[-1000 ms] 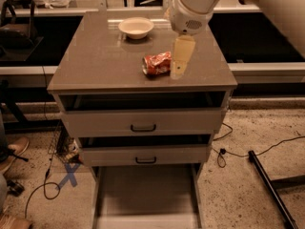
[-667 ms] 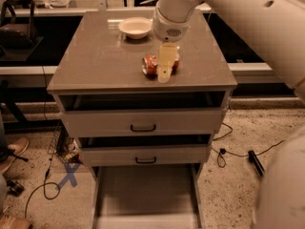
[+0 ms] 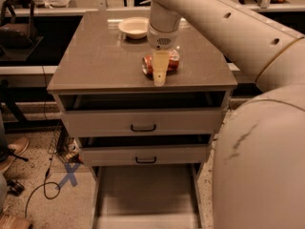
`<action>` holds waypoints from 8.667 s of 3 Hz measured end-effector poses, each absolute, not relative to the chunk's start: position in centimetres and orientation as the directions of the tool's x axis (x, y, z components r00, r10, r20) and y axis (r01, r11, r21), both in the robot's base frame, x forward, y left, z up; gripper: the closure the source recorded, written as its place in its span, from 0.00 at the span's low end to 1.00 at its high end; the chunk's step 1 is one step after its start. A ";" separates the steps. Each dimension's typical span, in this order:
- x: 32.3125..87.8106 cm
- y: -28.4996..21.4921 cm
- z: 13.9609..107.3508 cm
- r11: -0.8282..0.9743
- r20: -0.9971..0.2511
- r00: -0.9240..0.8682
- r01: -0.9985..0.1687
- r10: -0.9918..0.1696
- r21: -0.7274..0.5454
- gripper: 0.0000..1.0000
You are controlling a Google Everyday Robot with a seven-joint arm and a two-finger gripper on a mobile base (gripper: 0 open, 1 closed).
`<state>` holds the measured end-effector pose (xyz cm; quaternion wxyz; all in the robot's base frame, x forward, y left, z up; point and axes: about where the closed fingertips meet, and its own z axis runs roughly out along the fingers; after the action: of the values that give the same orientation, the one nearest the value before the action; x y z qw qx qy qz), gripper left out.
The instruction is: Place coke can into bottom drawer
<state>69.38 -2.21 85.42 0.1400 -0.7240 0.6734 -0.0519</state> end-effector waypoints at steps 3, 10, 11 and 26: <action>71.9 -5.2 83.7 0.027 -0.098 -0.003 -0.970 -0.995 -0.242 0.18; 54.3 -16.7 77.8 0.349 -0.277 -0.352 -0.935 -0.894 0.064 1.00; 54.3 -16.7 77.8 0.349 -0.277 -0.352 -0.935 -0.894 0.064 1.00; 50.4 -3.2 16.3 0.584 -0.308 -0.844 -0.529 -0.440 0.615 0.06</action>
Offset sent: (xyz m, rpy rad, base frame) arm 0.0320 -0.0420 -0.0113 -0.0133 0.0310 -0.1166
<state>50.41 -3.19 16.29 0.0611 -0.2729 0.8879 0.3653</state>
